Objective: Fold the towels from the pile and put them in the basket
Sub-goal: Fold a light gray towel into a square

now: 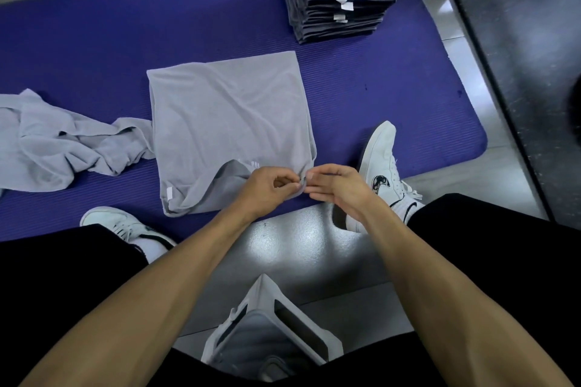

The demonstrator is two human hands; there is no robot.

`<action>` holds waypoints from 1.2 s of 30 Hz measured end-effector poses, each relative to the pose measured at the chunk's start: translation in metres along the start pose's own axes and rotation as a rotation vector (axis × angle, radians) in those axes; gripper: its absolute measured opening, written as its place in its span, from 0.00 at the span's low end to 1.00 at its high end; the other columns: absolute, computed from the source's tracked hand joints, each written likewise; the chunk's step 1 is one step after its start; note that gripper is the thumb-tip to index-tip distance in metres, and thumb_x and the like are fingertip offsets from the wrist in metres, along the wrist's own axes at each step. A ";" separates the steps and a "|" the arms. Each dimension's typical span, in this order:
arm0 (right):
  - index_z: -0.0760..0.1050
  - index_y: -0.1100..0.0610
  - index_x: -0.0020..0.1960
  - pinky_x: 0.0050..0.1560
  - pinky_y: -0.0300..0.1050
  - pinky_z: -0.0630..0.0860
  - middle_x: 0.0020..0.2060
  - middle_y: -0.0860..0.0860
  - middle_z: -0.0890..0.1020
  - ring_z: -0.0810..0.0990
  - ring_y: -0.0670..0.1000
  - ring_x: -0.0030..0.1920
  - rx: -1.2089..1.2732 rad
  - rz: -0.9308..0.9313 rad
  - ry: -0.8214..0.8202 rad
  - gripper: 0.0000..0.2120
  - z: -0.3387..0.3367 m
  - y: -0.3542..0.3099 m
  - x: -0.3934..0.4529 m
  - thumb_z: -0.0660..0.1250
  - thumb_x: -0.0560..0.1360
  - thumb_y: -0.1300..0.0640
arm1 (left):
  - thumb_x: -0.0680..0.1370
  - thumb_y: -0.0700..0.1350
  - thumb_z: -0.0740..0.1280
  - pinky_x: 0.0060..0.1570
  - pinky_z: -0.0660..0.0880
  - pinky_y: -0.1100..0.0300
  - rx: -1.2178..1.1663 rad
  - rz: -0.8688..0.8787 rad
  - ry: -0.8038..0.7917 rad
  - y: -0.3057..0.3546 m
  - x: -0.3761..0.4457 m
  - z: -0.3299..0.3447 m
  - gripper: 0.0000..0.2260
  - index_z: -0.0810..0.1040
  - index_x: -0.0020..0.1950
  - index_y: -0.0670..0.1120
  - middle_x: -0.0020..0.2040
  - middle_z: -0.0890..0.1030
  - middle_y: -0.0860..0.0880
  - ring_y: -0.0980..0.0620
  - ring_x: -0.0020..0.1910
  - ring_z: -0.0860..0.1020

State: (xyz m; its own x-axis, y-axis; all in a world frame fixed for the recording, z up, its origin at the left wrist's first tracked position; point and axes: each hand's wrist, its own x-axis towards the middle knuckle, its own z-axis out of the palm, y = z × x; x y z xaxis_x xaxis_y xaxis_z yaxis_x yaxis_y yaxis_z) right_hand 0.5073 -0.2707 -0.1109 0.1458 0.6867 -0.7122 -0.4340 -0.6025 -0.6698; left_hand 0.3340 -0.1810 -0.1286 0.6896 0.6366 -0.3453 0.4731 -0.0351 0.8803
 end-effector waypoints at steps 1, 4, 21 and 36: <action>0.80 0.63 0.56 0.52 0.46 0.81 0.47 0.57 0.86 0.85 0.57 0.51 0.014 0.012 -0.009 0.12 0.000 -0.002 0.001 0.73 0.74 0.61 | 0.76 0.40 0.72 0.46 0.75 0.60 -0.007 0.007 0.008 0.001 0.000 0.000 0.05 0.84 0.44 0.49 0.40 0.85 0.49 0.59 0.39 0.79; 0.78 0.62 0.56 0.50 0.43 0.81 0.46 0.57 0.85 0.85 0.56 0.50 0.065 0.038 -0.012 0.12 0.001 -0.006 0.003 0.73 0.73 0.66 | 0.76 0.40 0.73 0.45 0.74 0.68 -0.051 0.021 0.031 0.005 0.000 -0.001 0.07 0.84 0.43 0.53 0.39 0.84 0.55 0.64 0.39 0.79; 0.78 0.61 0.47 0.42 0.42 0.82 0.38 0.56 0.85 0.86 0.54 0.41 0.022 0.140 -0.028 0.08 -0.012 -0.017 -0.005 0.69 0.73 0.72 | 0.76 0.41 0.72 0.39 0.68 0.68 0.272 0.153 -0.027 0.013 0.005 -0.006 0.08 0.86 0.54 0.50 0.36 0.77 0.64 0.67 0.35 0.75; 0.76 0.59 0.44 0.39 0.42 0.82 0.36 0.56 0.82 0.85 0.53 0.38 -0.255 0.124 0.030 0.06 -0.001 -0.020 0.000 0.71 0.73 0.67 | 0.77 0.37 0.68 0.47 0.71 0.73 0.244 0.013 -0.040 0.013 -0.010 -0.014 0.10 0.86 0.55 0.47 0.47 0.86 0.51 0.62 0.44 0.80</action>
State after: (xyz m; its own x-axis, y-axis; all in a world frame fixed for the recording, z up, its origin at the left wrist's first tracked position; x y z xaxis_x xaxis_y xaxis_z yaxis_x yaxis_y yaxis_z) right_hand 0.5168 -0.2590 -0.0976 0.1334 0.5910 -0.7956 -0.2127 -0.7670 -0.6054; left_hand 0.3258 -0.1772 -0.1088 0.7153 0.6042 -0.3512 0.5790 -0.2308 0.7820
